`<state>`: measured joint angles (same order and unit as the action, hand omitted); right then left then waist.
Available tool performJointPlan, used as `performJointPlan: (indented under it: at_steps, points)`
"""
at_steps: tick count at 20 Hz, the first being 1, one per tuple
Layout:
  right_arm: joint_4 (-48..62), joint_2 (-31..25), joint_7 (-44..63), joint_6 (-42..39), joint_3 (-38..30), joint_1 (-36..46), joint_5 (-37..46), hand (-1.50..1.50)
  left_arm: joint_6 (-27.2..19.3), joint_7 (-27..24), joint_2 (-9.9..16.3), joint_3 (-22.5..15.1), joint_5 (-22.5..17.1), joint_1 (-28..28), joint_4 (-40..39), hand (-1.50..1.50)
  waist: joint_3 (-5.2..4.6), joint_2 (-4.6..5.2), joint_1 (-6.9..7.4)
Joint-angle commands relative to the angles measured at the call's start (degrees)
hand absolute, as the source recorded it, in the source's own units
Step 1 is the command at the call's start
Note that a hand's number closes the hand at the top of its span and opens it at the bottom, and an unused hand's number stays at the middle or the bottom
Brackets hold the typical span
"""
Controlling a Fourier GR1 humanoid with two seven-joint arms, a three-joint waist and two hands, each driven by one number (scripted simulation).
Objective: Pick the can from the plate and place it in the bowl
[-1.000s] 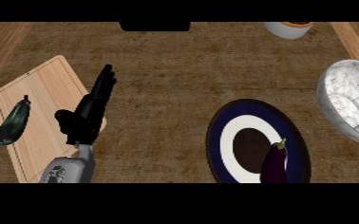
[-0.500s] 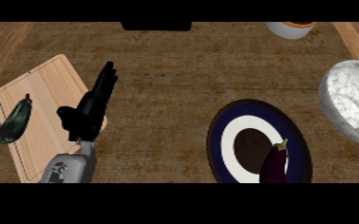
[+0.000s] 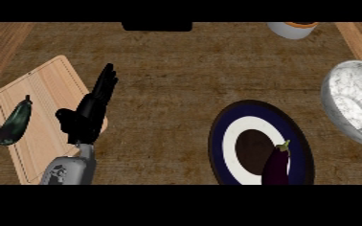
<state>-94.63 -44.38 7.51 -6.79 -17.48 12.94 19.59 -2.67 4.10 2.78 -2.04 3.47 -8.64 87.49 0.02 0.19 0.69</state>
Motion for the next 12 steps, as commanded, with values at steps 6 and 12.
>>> performJointPlan:
  at_steps: [6, 12]
  points:
    - [28.3, 3.1, -16.7, 7.7, 3.1, 5.9, 9.6, 1.50, 0.3, -1.1, 0.3, 1.1, 0.2, -2.0, -3.2, 0.00, 0.02, 0.11, 0.11]
    - [43.9, 2.5, -21.3, -2.7, 2.4, 12.1, 4.0, -1.50, 1.3, 0.5, 0.4, -0.1, -0.3, 0.3, 0.8, 0.00, 0.06, 0.18, 0.94]
